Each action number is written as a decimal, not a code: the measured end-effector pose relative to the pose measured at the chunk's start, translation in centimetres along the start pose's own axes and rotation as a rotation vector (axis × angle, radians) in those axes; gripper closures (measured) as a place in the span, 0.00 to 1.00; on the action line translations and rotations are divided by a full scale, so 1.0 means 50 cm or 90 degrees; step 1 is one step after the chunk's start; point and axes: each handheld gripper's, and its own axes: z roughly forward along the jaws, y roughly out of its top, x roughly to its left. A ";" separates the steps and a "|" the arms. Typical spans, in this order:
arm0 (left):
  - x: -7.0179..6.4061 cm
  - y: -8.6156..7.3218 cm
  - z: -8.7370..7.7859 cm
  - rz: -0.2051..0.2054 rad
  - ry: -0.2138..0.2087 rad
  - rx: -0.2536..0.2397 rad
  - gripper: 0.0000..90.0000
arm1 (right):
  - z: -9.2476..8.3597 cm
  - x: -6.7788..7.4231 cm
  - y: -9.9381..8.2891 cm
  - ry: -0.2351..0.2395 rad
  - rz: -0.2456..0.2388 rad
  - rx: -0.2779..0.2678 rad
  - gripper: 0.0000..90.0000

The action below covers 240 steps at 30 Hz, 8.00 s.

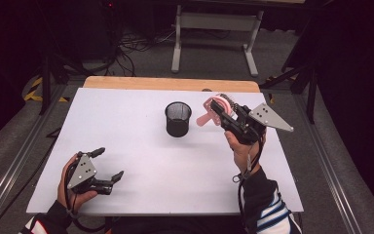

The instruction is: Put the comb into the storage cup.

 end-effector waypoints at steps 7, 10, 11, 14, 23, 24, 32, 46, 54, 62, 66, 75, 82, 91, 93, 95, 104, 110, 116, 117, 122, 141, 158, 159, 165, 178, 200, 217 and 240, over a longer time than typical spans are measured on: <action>-0.002 0.001 0.000 0.000 0.002 0.000 0.06 | 0.005 0.001 0.010 -0.003 -0.004 -0.008 0.70; -0.001 0.001 0.000 0.000 0.002 -0.001 0.06 | 0.008 0.003 0.017 -0.002 -0.003 -0.017 0.70; -0.001 0.001 0.001 0.000 0.002 -0.001 0.06 | 0.009 0.003 0.021 -0.001 -0.008 -0.019 0.70; -0.001 0.001 0.001 0.000 0.001 -0.003 0.05 | 0.013 0.006 0.026 0.000 -0.015 -0.023 0.70; -0.001 0.000 0.001 -0.001 -0.003 -0.003 0.05 | 0.024 0.017 0.039 0.007 -0.020 -0.031 0.70; -0.001 0.000 0.001 -0.001 -0.003 -0.003 0.05 | 0.024 0.017 0.039 0.007 -0.020 -0.031 0.70; -0.001 0.001 0.001 -0.002 -0.004 -0.006 0.05 | 0.043 0.031 0.044 0.018 -0.028 -0.031 0.70; -0.002 0.000 0.000 -0.005 -0.006 -0.009 0.05 | 0.080 0.042 0.037 0.027 -0.027 -0.018 0.70; -0.001 0.000 0.001 -0.006 -0.009 -0.009 0.05 | 0.102 0.042 0.028 0.030 -0.027 -0.010 0.70; 0.000 -0.001 0.000 -0.006 -0.011 -0.008 0.05 | 0.120 0.039 0.015 0.029 -0.021 -0.001 0.70; 0.001 0.000 -0.001 -0.006 -0.009 -0.009 0.05 | 0.133 0.038 0.008 0.026 -0.016 0.004 0.70; 0.001 0.000 -0.002 -0.008 -0.013 -0.011 0.05 | 0.151 0.034 -0.007 0.021 -0.007 0.018 0.70; -0.001 0.001 -0.004 -0.002 -0.012 -0.012 0.05 | 0.164 0.030 -0.020 0.014 0.003 0.028 0.70; -0.002 0.001 -0.004 -0.001 -0.013 -0.012 0.05 | 0.180 0.024 -0.046 0.010 0.027 0.043 0.70; -0.001 0.001 -0.004 -0.002 -0.013 -0.012 0.05 | 0.183 0.023 -0.052 0.009 0.029 0.048 0.70; -0.001 0.001 -0.003 -0.002 -0.013 -0.011 0.05 | 0.184 0.023 -0.054 0.009 0.030 0.051 0.70; 0.000 0.000 -0.004 -0.001 -0.014 -0.011 0.05 | 0.199 0.024 -0.077 0.011 0.043 0.069 0.70; 0.000 0.000 -0.004 0.000 -0.014 -0.011 0.05 | 0.205 0.024 -0.093 0.009 0.049 0.078 0.70; 0.000 -0.001 -0.003 0.000 -0.015 -0.009 0.05 | 0.205 0.016 -0.106 0.005 0.070 0.081 0.70; 0.000 -0.001 -0.003 -0.001 -0.016 -0.008 0.05 | 0.205 0.014 -0.107 0.005 0.071 0.080 0.70; -0.001 -0.001 -0.002 0.001 -0.016 -0.008 0.06 | 0.205 0.011 -0.115 0.003 0.081 0.083 0.70; -0.002 0.000 -0.002 0.003 -0.018 -0.007 0.06 | 0.201 -0.003 -0.126 -0.002 0.096 0.084 0.68; -0.004 0.000 0.000 0.004 -0.017 -0.004 0.06 | 0.185 -0.009 -0.144 -0.022 0.096 0.103 0.60; -0.004 0.000 0.001 0.004 -0.018 -0.005 0.06 | 0.184 -0.010 -0.146 -0.024 0.090 0.104 0.59; -0.004 0.000 0.000 0.004 -0.018 -0.004 0.06 | 0.178 -0.010 -0.146 -0.030 0.092 0.095 0.57; -0.004 0.001 0.001 0.004 -0.015 -0.003 0.06 | 0.165 -0.004 -0.130 -0.036 0.054 0.093 0.53; -0.004 0.002 0.002 0.005 -0.013 -0.002 0.06 | 0.135 -0.011 -0.090 -0.036 -0.008 0.108 0.50; -0.003 0.002 0.001 0.006 -0.011 -0.001 0.06 | 0.120 -0.013 -0.068 -0.035 -0.032 0.108 0.48; 0.000 0.001 0.001 0.005 -0.009 0.002 0.06 | 0.116 -0.012 -0.050 -0.037 -0.041 0.107 0.44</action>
